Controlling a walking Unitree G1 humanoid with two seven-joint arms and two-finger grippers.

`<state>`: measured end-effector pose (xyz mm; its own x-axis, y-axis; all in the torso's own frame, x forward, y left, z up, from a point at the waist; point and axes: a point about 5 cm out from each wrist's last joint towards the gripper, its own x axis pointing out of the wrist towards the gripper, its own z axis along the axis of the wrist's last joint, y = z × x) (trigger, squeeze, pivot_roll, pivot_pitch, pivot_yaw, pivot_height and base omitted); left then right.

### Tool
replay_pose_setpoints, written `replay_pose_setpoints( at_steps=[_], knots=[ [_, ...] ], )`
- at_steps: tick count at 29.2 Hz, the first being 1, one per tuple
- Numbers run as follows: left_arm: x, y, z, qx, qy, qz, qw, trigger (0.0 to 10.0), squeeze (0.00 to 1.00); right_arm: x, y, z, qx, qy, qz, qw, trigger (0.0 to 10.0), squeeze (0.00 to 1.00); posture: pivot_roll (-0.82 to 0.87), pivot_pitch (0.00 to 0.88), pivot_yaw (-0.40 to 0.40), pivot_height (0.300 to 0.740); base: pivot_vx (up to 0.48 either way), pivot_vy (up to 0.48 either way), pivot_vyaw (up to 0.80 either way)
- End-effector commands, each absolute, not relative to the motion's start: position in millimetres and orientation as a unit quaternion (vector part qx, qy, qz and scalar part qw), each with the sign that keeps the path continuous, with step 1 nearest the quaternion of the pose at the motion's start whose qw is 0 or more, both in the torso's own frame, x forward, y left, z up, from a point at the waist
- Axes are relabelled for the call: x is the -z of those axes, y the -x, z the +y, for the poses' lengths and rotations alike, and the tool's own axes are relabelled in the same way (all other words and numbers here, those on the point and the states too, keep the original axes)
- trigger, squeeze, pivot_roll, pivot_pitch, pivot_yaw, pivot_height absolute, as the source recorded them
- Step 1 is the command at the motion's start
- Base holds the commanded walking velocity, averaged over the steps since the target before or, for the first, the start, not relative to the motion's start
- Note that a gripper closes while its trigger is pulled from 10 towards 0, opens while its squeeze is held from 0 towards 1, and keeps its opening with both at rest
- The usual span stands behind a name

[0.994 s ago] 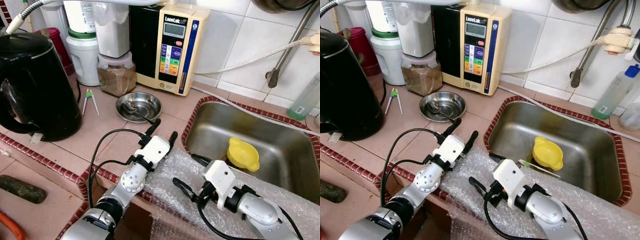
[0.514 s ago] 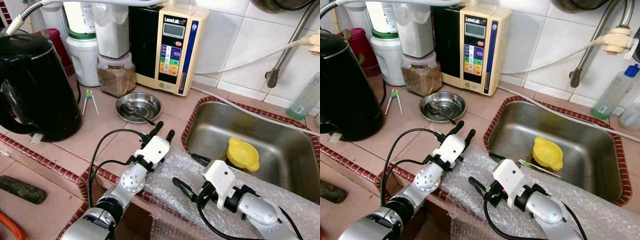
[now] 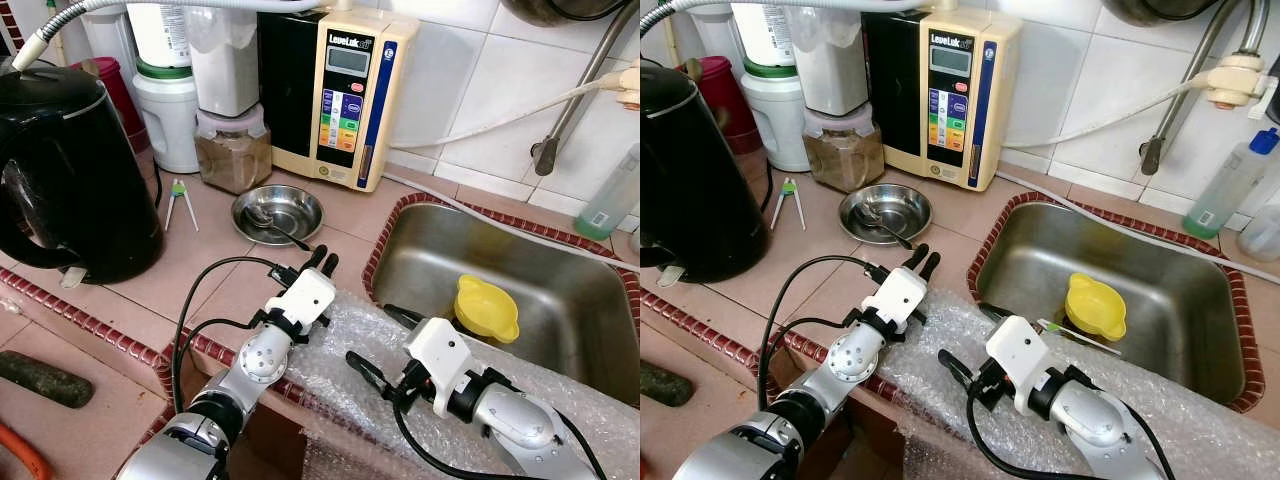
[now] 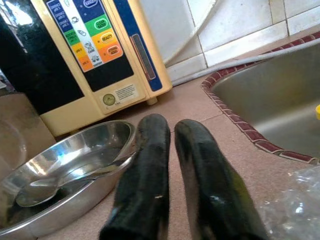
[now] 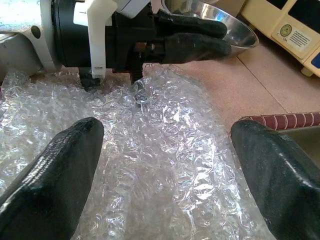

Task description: Kitchen organization

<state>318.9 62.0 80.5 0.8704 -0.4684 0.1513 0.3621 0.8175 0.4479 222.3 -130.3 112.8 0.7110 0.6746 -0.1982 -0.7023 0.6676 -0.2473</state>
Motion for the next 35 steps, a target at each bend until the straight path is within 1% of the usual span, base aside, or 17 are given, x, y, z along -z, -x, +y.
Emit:
replay_pose_setpoints(
  at_steps=[1,11,13,20,21,22,23,24,25,26,30,31,35],
  knots=[
    [-75,-318,63,0.225,-0.223,-0.113,0.942,0.0,0.0,-115,-224,-131,-0.374,0.159,0.041,0.913,10.0,0.0,0.03,0.0,-0.031,0.74,0.0,0.0,0.0],
    [-82,-321,67,0.206,-0.229,-0.139,0.941,0.0,0.0,-114,-227,-131,-0.372,0.162,0.039,0.913,10.0,0.0,0.04,0.0,-0.035,0.74,0.0,0.0,0.0],
    [-88,-324,72,0.189,-0.231,-0.156,0.942,0.0,0.0,-114,-228,-130,-0.371,0.162,0.038,0.913,10.0,0.0,0.04,0.0,-0.036,0.74,0.0,0.0,0.0],
    [-100,-328,80,0.165,-0.22,-0.186,0.943,0.0,0.0,-114,-228,-130,-0.371,0.164,0.038,0.913,10.0,0.0,0.05,0.0,-0.035,0.74,0.0,0.0,0.0],
    [-105,-328,82,0.163,-0.207,-0.199,0.944,1.9,0.0,-114,-229,-130,-0.369,0.165,0.036,0.914,10.0,0.0,0.05,0.0,-0.036,0.74,0.0,0.0,0.0],
    [-107,-327,83,0.164,-0.202,-0.205,0.944,1.9,0.0,-114,-229,-131,-0.367,0.166,0.035,0.915,10.0,0.0,0.05,0.0,-0.036,0.74,0.0,0.0,0.0],
    [-111,-326,84,0.165,-0.186,-0.217,0.944,4.1,0.0,-115,-231,-131,-0.363,0.166,0.03,0.917,10.0,0.0,0.06,0.0,-0.037,0.74,0.0,0.0,0.0],
    [-114,-325,86,0.163,-0.179,-0.226,0.944,8.7,0.0,-118,-233,-132,-0.352,0.169,0.02,0.92,10.0,0.0,0.06,0.0,-0.038,0.74,0.0,0.0,0.0],
    [-115,-324,86,0.161,-0.179,-0.23,0.943,8.7,0.0,-119,-234,-133,-0.347,0.17,0.016,0.922,10.0,0.0,0.06,0.0,-0.038,0.74,0.0,0.0,0.0],
    [-118,-323,88,0.155,-0.17,-0.238,0.944,10.0,0.0,-125,-240,-136,-0.322,0.18,-0.004,0.93,10.0,0.0,0.07,0.0,-0.04,0.74,0.0,0.0,0.0],
    [-128,-319,93,0.149,-0.141,-0.255,0.945,10.0,0.0,-143,-256,-150,-0.242,0.186,-0.055,0.951,10.0,0.0,0.08,0.0,-0.045,0.74,0.0,0.0,0.0],
    [-129,-317,94,0.149,-0.134,-0.255,0.946,10.0,0.0,-148,-261,-155,-0.22,0.177,-0.067,0.957,10.0,0.0,0.08,0.0,-0.047,0.74,0.0,0.0,0.0],
    [-131,-314,95,0.147,-0.128,-0.254,0.947,10.0,0.0,-150,-264,-159,-0.21,0.175,-0.073,0.959,10.0,0.0,0.09,0.0,-0.051,0.74,0.0,0.0,0.0]
  ],
)
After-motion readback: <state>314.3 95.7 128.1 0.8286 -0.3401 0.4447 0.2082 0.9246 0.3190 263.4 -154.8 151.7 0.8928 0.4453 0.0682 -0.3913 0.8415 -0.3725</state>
